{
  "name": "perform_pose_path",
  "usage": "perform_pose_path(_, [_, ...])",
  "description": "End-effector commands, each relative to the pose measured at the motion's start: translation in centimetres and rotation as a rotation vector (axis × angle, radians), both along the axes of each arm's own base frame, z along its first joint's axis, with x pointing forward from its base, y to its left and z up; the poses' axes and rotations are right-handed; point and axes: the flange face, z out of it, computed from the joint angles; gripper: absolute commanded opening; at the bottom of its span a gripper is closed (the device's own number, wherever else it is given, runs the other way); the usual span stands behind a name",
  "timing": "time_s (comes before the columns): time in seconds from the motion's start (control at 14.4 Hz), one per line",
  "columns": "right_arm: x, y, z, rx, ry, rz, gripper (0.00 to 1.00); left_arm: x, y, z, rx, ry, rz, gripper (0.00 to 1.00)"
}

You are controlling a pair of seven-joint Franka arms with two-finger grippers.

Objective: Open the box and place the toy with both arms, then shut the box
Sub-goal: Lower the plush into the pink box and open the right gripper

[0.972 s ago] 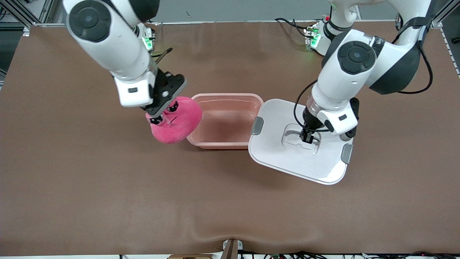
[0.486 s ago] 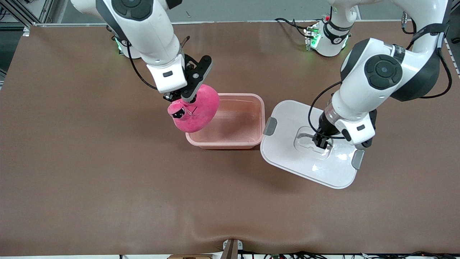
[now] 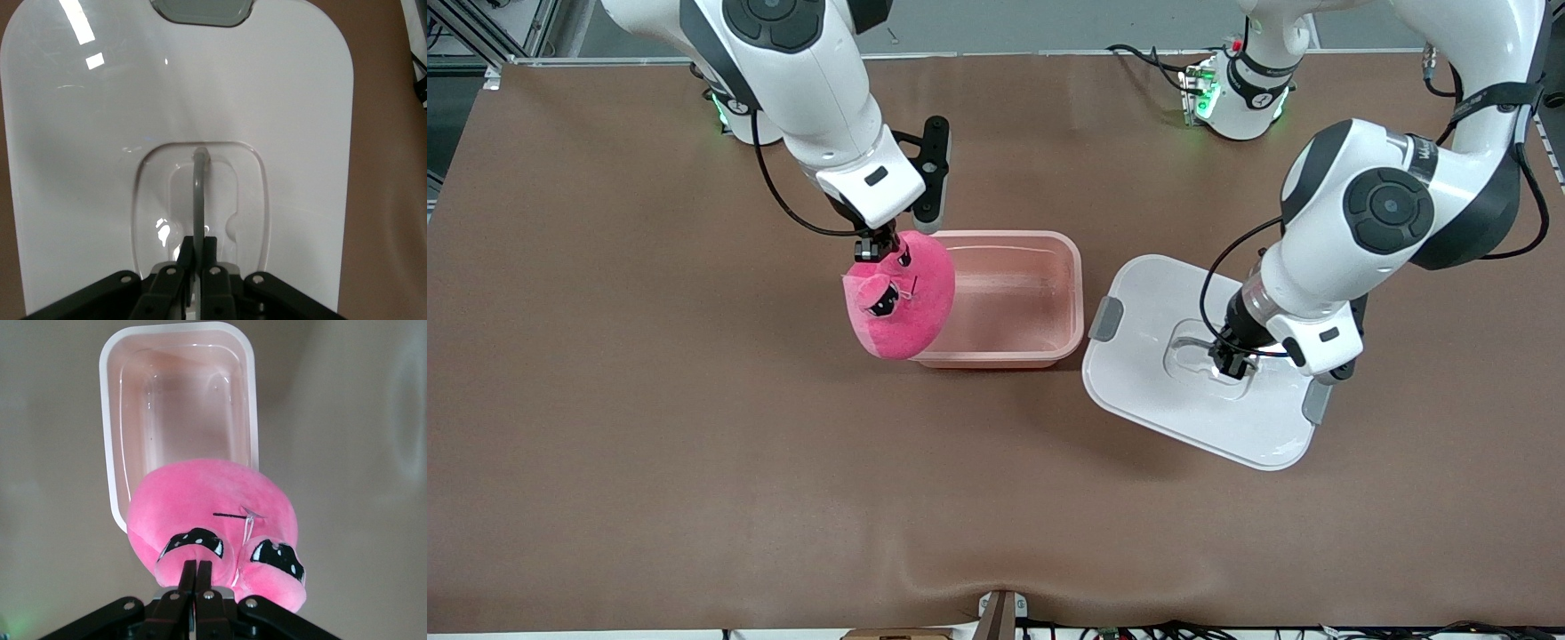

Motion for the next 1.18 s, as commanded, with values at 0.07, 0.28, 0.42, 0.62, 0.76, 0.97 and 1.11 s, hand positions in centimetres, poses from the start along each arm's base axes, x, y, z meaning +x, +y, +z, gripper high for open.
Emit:
perform_pose_path(0.07, [-0.5, 0.3, -1.2, -0.019, 0.016, 0.094, 0.00, 0.4, 1.7, 0.0, -0.044, 0.030, 0.040, 0.00])
perform_pose_path(0.28, [-0.9, 0.7, -2.5, -0.005, 0.056, 0.176, 0.00, 0.4, 1.8, -0.2, -0.043, 0.035, 0.043, 0.00])
perform_pose_path(0.42, [-1.2, 1.0, -2.8, -0.008, 0.061, 0.199, 0.00, 0.3, 1.8, -0.3, -0.041, 0.038, 0.042, 0.00])
perform_pose_path(0.62, [-1.7, 1.7, -2.8, -0.007, 0.060, 0.245, 0.00, 0.3, 1.8, -0.3, -0.041, 0.038, 0.042, 0.00])
perform_pose_path(0.76, [-2.1, 2.2, -3.3, -0.017, 0.060, 0.277, 0.00, 0.3, 1.8, -0.4, -0.042, 0.039, 0.042, 0.00])
perform_pose_path(0.97, [-2.6, 3.0, -4.1, -0.028, 0.068, 0.296, 0.00, 0.3, 1.8, -0.4, -0.042, 0.039, 0.044, 0.00])
perform_pose_path(1.11, [-2.7, 2.9, -4.4, -0.031, 0.073, 0.303, 0.00, 0.3, 1.7, -0.4, -0.058, 0.047, 0.049, 0.00])
